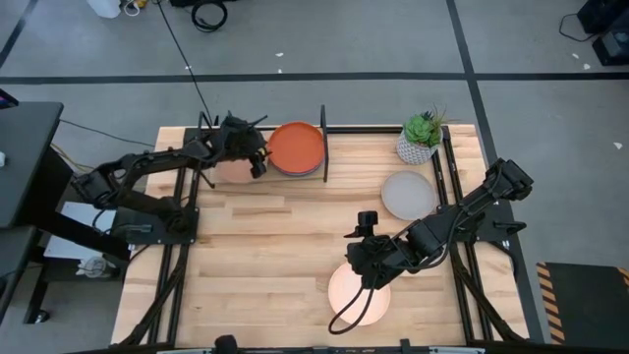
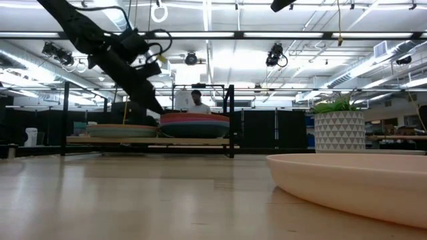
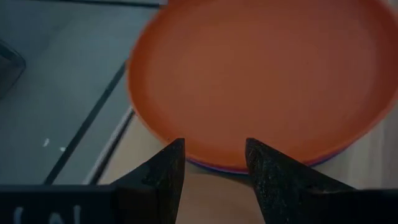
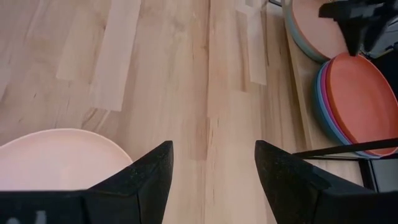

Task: Place and stack plates onto a shelf
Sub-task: Stack the orange plate on top of the pink plate on the shelf, then stack the peach plate on top of the brown plate on the shelf, then stack the gray plate on top of the peach plate on the shelf

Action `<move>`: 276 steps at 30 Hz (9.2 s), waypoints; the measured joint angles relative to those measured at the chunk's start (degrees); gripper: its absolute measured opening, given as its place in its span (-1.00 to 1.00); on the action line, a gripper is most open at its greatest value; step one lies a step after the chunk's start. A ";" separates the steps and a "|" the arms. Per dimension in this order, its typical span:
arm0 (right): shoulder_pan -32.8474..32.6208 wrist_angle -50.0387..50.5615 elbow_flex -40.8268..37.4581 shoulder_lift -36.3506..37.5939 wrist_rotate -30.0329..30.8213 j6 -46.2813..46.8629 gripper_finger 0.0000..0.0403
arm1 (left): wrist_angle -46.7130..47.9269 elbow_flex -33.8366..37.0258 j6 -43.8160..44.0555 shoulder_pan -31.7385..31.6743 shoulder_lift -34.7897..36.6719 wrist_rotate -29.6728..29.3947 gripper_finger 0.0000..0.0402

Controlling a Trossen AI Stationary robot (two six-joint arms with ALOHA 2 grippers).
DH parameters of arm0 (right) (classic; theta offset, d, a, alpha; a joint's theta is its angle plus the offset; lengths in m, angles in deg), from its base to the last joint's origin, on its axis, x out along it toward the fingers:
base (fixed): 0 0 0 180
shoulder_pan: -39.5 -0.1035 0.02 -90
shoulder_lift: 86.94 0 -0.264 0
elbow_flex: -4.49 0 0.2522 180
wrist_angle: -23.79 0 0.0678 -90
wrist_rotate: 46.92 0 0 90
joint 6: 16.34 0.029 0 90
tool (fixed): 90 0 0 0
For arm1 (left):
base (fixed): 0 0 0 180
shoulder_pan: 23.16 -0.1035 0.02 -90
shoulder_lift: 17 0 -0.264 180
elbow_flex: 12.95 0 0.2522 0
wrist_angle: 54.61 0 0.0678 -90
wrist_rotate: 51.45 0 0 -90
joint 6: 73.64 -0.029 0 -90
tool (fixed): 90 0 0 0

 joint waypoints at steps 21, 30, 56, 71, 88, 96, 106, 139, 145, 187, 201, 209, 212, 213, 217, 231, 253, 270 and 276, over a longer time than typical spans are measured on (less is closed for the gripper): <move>-0.07 1.69 0.00 0.00 -0.29 2.86 0.15 | 5.93 -0.02 0.49 5.48 7.92 10.59 -0.13; -0.52 -1.11 -7.03 0.09 -7.64 10.52 0.15 | 8.81 0.04 6.89 30.00 6.40 5.22 -0.13; -8.04 4.08 -18.64 0.09 -26.67 32.39 0.04 | 10.44 -24.56 10.55 63.29 -25.74 -18.36 -0.12; -15.68 7.12 -18.64 3.33 -21.54 44.59 -0.13 | 14.38 -43.24 -9.19 69.66 -39.86 -17.98 -0.12; -15.85 6.00 -18.64 3.85 -17.12 46.63 -0.16 | 18.70 -48.15 -16.33 65.92 -45.71 -11.90 -0.14; -15.82 4.72 -18.64 3.85 -15.88 46.23 -0.16 | 18.77 -48.19 -20.46 65.45 -48.15 -10.86 -0.39; -15.86 3.98 -18.64 3.85 -15.66 45.68 -0.16 | 21.44 -48.06 -17.48 66.27 -46.54 -11.30 -0.92; -16.85 -2.21 -18.64 3.80 -8.39 42.05 -0.16 | 57.76 -17.27 27.18 47.63 5.68 -21.56 -0.92; -16.85 -2.43 -18.64 3.80 -8.36 41.98 -0.16 | 59.30 -17.22 25.09 37.72 6.85 -23.42 -0.92; -15.01 0.45 -18.62 3.80 -8.52 39.91 -0.17 | 47.82 -10.52 19.80 25.95 6.25 -18.80 -0.19; -4.04 6.02 -18.62 3.80 -8.61 30.49 -0.32 | 35.67 -5.31 25.00 29.91 6.24 -37.63 -0.26; -1.86 2.21 -18.62 3.80 -10.63 24.55 -0.36 | 28.65 -1.76 25.01 21.86 6.25 -35.19 -0.26; -1.84 2.21 -18.62 3.80 -10.58 24.11 -0.36 | 26.73 -0.66 24.98 20.38 6.11 -31.65 -0.26; -1.81 2.21 -18.62 3.80 -10.52 24.05 -0.36 | 26.35 -0.33 25.02 20.12 6.00 -30.48 -0.26; -1.84 2.25 -18.62 3.80 -10.44 24.00 -0.36 | 27.42 -0.09 23.70 19.94 5.68 -30.02 -0.26; -1.31 6.78 -20.14 3.83 -6.48 23.00 -0.33 | 23.04 -4.62 16.39 23.64 10.01 -8.88 -0.26; 21.71 4.37 -33.79 3.85 -16.47 17.53 -0.15 | 18.68 -4.57 18.31 46.87 9.88 -18.70 -0.26; 34.51 1.75 -34.21 3.85 -24.56 10.63 -0.34 | 25.66 -4.53 24.26 47.09 9.88 -18.71 -0.26; 36.89 1.69 -34.21 3.85 -25.91 10.52 -0.52 | 25.62 -4.52 25.27 48.13 9.88 -18.71 -0.26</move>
